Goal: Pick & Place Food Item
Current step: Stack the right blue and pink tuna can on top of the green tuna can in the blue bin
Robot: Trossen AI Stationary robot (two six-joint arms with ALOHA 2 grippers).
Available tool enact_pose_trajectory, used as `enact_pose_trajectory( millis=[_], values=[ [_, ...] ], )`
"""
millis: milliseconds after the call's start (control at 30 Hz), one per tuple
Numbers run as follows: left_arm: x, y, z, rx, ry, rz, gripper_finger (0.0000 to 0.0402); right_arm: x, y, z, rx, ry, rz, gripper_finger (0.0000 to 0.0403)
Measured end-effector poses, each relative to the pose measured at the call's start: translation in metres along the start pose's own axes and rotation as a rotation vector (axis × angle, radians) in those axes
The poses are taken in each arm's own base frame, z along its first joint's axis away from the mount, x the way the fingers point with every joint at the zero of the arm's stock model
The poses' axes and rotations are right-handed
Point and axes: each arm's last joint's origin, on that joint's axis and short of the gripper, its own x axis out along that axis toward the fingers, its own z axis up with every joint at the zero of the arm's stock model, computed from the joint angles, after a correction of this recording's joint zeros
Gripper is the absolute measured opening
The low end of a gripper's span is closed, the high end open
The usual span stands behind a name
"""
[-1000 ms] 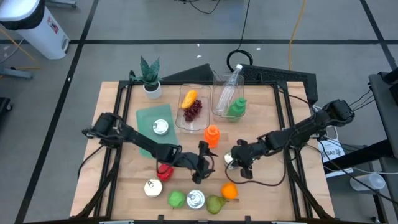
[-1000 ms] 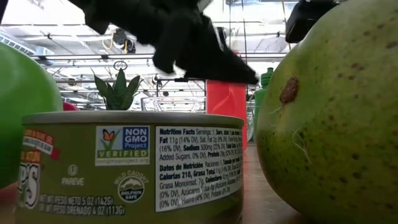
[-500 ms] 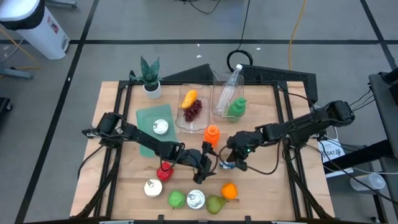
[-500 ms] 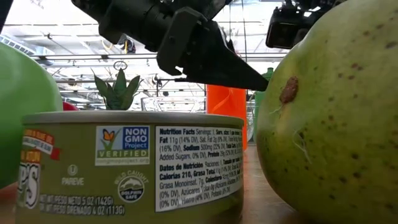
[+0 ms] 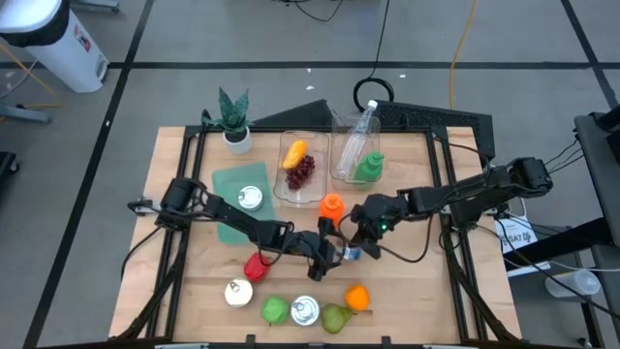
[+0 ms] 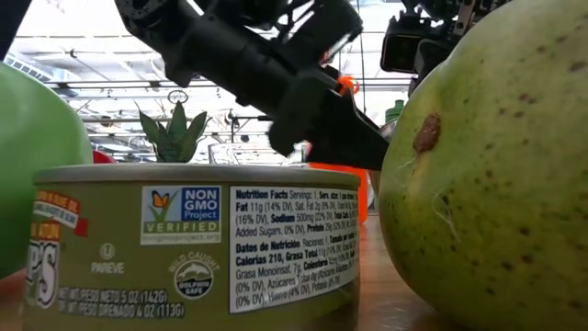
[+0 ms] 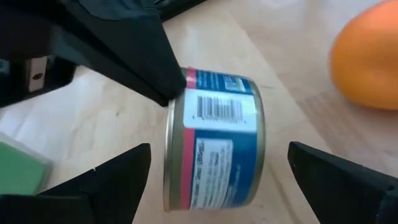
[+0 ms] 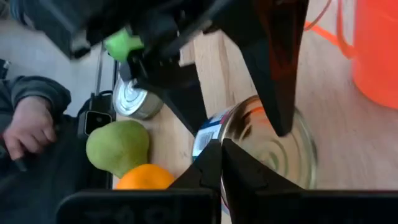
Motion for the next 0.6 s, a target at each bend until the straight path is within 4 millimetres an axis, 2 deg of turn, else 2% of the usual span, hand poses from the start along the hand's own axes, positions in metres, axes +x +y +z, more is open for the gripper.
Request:
enact_pose_trajectory(
  millis=[233, 333, 433, 567, 600],
  values=[
    [0.012, 0.0, 0.005, 0.021, 0.004, 0.039, 0.039, 0.0, 0.0, 0.0, 0.005, -0.004, -0.002, 0.0],
    [0.012, -0.001, 0.008, 0.031, -0.005, 0.037, 0.0372, 0.001, 0.001, -0.001, -0.005, 0.001, 0.002, 0.0],
    [0.011, -0.005, 0.009, 0.037, -0.008, 0.024, 0.0314, 0.001, 0.003, -0.002, -0.016, 0.006, 0.006, 0.0],
    [0.011, -0.007, 0.012, 0.024, -0.008, 0.01, 0.0193, 0.002, 0.006, -0.003, -0.048, 0.002, 0.018, 0.0],
    [0.011, -0.007, 0.013, 0.012, -0.004, 0.006, 0.0182, 0.002, 0.007, -0.003, -0.052, 0.002, 0.021, 0.0]
  ],
)
